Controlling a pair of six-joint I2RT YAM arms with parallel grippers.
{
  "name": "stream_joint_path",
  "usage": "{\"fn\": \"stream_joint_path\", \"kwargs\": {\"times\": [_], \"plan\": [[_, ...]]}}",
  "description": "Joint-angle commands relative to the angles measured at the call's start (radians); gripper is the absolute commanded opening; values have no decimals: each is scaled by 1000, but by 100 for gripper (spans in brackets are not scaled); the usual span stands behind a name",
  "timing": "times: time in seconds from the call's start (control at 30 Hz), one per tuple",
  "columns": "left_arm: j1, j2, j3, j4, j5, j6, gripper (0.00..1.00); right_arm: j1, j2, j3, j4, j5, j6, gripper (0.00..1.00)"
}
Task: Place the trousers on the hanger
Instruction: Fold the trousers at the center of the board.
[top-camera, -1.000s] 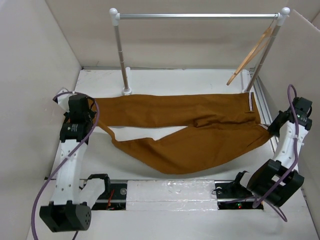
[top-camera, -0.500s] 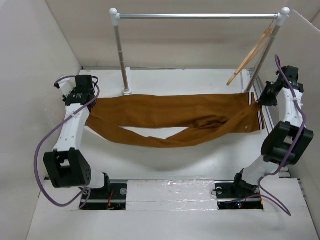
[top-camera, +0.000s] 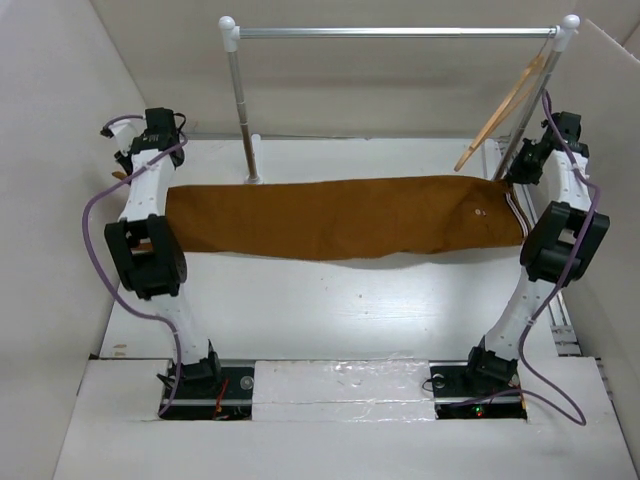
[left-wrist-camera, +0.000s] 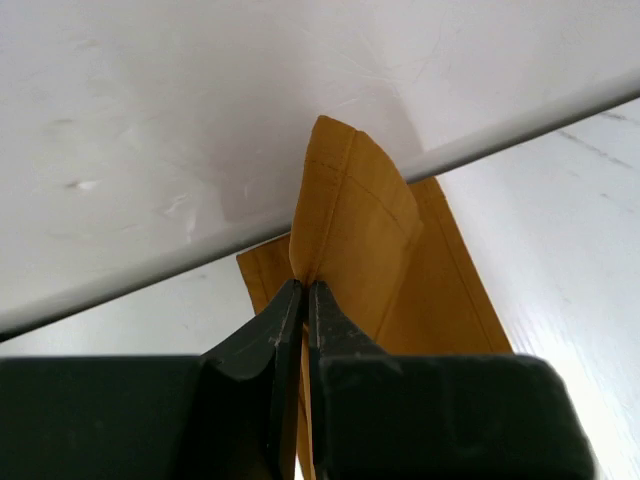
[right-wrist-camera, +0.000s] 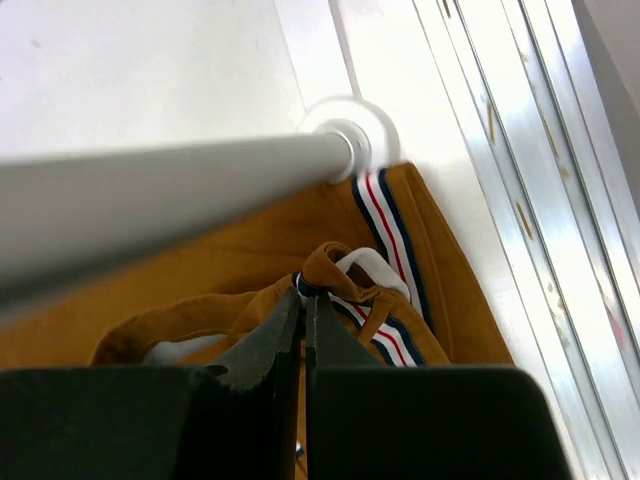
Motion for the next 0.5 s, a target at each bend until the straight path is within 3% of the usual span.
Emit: {"fn": "stream_joint_path", "kwargs": {"times": [0.0, 0.07, 0.1, 0.17, 0.2, 0.23, 0.3, 0.33, 0.47], "plan": [[23, 114, 197, -29, -28, 2, 0, 22, 60, 119, 179, 25, 32, 0], [14, 179, 275, -47, -30, 2, 0, 36, 78, 116, 202, 35, 69, 3], [14, 209, 289, -44, -10, -8, 0, 45, 83, 105, 240, 24, 82, 27], [14, 234, 283, -38, 22, -8, 2, 55, 84, 77, 257, 16, 100, 53], [14, 248, 281, -35, 15, 3, 9, 55, 80, 73, 243, 28, 100, 67], [14, 247, 280, -26, 12, 23, 26, 55, 72, 61, 242, 30, 86, 70], [14, 228, 275, -15, -7, 46, 42, 55, 14, -5, 245, 19, 63, 71], [14, 214, 273, -9, 7, 46, 57, 55, -18, -43, 259, 25, 57, 70], [-6, 127, 228, 8, 78, 37, 63, 42, -283, -327, 380, 42, 51, 68]]}}
